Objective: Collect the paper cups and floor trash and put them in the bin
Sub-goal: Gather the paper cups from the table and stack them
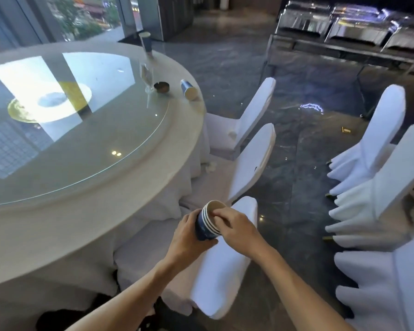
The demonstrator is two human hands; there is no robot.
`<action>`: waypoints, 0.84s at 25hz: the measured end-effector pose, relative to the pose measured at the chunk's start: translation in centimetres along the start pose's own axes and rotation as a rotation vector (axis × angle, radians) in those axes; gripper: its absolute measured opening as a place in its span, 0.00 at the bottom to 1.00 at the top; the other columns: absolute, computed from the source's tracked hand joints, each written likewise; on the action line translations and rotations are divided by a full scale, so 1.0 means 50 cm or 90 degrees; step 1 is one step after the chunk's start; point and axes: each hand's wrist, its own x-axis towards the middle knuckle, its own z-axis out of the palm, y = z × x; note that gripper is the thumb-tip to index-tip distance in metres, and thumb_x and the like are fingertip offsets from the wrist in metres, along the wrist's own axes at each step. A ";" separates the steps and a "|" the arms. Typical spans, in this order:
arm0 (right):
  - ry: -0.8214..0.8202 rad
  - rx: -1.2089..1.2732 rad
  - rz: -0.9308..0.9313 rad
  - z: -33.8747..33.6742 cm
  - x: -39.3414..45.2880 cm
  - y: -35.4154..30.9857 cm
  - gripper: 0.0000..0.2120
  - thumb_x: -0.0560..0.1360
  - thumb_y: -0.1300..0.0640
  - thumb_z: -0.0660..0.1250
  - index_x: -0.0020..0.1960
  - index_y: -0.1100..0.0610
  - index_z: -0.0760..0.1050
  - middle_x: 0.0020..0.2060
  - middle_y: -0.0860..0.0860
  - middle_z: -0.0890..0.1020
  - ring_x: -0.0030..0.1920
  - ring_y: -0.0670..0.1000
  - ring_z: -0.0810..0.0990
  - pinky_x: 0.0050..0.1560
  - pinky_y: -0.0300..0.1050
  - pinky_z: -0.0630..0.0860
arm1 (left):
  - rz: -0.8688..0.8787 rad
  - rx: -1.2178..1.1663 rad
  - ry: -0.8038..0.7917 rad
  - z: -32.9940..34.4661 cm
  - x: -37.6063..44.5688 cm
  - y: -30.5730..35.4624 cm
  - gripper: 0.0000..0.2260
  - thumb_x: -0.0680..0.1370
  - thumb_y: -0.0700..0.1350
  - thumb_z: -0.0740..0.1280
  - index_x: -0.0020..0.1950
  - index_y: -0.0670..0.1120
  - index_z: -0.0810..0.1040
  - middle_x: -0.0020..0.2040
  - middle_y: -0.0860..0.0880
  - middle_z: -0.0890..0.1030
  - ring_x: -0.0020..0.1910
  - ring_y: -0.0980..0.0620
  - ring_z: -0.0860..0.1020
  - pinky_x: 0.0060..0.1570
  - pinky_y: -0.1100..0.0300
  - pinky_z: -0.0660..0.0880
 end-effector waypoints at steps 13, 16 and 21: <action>-0.201 -0.069 -0.065 -0.162 0.051 0.103 0.08 0.80 0.52 0.63 0.49 0.55 0.79 0.44 0.52 0.83 0.47 0.54 0.81 0.53 0.59 0.81 | -0.065 -0.001 0.124 0.120 0.073 0.083 0.36 0.66 0.57 0.83 0.71 0.53 0.74 0.62 0.55 0.79 0.59 0.57 0.78 0.54 0.68 0.75; -0.193 -0.070 -0.074 -0.223 0.139 0.151 0.08 0.81 0.55 0.63 0.52 0.53 0.81 0.46 0.49 0.84 0.48 0.49 0.82 0.53 0.53 0.82 | -0.065 -0.023 0.123 0.174 0.191 0.086 0.36 0.65 0.58 0.83 0.70 0.53 0.76 0.62 0.56 0.79 0.59 0.58 0.78 0.54 0.69 0.73; -0.231 -0.044 -0.052 -0.350 0.290 0.203 0.11 0.79 0.55 0.65 0.59 0.47 0.81 0.50 0.43 0.85 0.51 0.45 0.83 0.56 0.47 0.81 | -0.109 -0.072 0.149 0.248 0.371 0.128 0.37 0.62 0.62 0.81 0.69 0.56 0.76 0.62 0.57 0.80 0.60 0.60 0.79 0.60 0.59 0.78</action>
